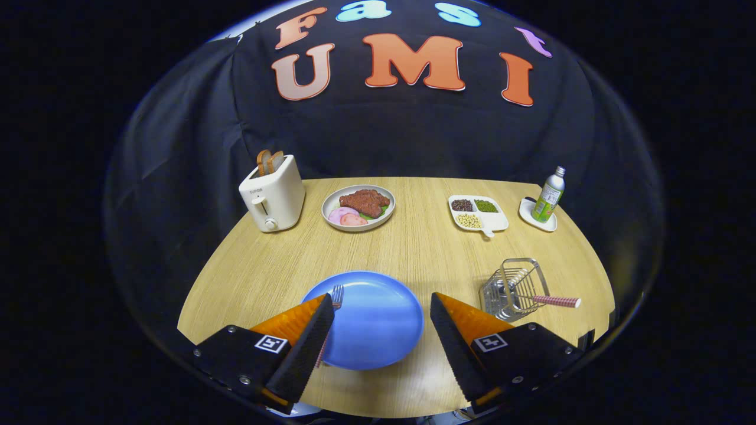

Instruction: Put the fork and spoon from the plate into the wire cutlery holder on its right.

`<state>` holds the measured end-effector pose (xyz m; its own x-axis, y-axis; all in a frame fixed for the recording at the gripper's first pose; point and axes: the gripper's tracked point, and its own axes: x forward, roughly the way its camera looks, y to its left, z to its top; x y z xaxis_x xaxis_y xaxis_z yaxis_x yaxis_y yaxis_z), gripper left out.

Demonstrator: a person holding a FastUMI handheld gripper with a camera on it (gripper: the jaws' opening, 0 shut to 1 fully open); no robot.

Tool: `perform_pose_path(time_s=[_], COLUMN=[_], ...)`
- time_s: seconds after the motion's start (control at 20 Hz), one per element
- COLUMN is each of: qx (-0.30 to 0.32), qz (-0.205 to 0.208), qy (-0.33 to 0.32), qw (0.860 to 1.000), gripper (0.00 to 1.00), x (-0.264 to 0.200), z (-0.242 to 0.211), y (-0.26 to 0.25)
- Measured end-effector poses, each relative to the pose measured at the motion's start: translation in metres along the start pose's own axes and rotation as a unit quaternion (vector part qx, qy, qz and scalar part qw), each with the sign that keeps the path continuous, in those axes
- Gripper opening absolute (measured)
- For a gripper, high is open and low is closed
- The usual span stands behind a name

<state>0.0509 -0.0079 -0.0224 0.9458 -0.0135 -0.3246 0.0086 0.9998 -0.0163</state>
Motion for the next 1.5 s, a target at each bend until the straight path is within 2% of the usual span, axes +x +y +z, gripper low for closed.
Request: perform_pose_path(time_s=[0.15, 0.55, 0.7, 1.0, 1.15, 1.5], qx=[-0.005, -0.018, -0.019, -0.023, -0.024, -0.004], qz=[-0.006, 0.012, 0.022, 0.024, 0.026, 0.019], qy=[-0.003, 0.019, 0.035, 0.074, 0.085, 0.107], qw=[1.000, 1.000, 0.999, 0.997, 0.996, 0.994], gripper=[0.99, 0.99, 0.95, 0.65, 0.46, 0.18], x=[0.016, 0.044, 0.055, 0.066, 0.066, 0.067], z=[-0.020, -0.060, -0.072, -0.102, -0.107, -0.110], y=[0.015, 0.053, 0.062, 0.075, 0.074, 0.071])
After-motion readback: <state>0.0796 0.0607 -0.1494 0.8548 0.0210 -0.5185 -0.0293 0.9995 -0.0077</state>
